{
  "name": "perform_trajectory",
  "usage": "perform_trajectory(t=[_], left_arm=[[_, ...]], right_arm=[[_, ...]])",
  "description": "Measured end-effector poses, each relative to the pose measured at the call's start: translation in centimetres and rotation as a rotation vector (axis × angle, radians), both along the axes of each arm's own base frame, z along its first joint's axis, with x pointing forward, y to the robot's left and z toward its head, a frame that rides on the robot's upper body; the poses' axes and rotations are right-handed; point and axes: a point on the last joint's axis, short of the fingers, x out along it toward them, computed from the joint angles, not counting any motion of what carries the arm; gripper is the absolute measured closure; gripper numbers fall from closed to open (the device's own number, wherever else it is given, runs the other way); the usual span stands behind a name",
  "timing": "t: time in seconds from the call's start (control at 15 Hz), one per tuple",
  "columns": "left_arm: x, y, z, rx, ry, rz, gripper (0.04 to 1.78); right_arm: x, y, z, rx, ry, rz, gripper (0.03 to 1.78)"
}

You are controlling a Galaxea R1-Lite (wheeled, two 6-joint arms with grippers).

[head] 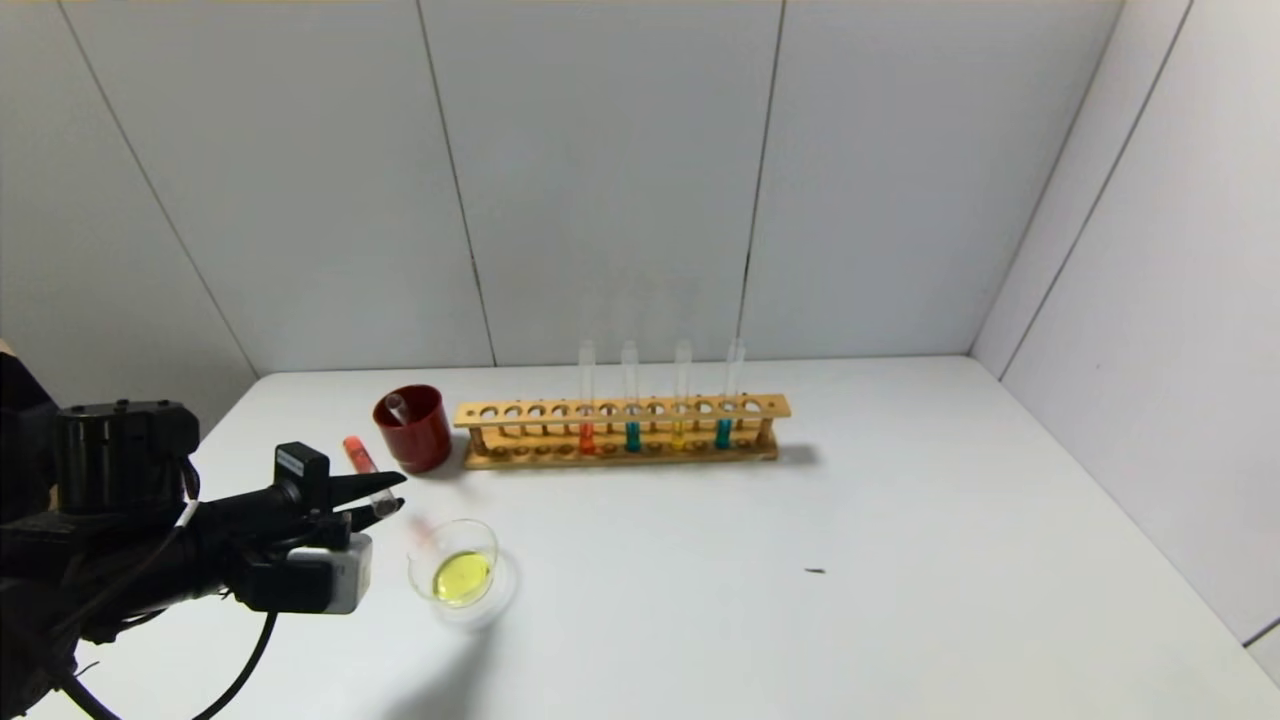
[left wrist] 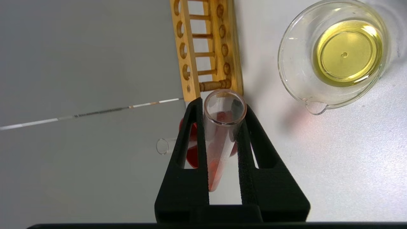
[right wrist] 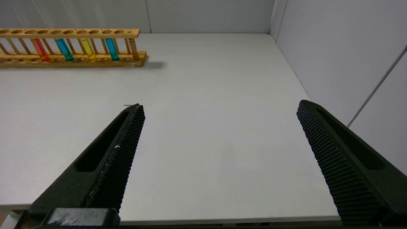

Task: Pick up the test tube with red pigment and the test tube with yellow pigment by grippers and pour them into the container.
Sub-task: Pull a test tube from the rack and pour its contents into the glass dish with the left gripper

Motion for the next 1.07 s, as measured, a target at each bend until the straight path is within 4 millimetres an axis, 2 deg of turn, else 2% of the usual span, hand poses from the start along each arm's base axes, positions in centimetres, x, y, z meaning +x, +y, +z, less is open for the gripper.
perform_trajectory(t=[0.73,1.07], left_arm=[[1.8,-1.7,-1.3,0.045,0.006,-0.117,1.51],[1.9,-2.8,-1.5,0.043,0.009,-0.167,1.51]], right_arm=[[0.0,0.0,0.0,0.000,0.000,0.000,0.06],[0.0,0.0,0.0,0.000,0.000,0.000,0.06]])
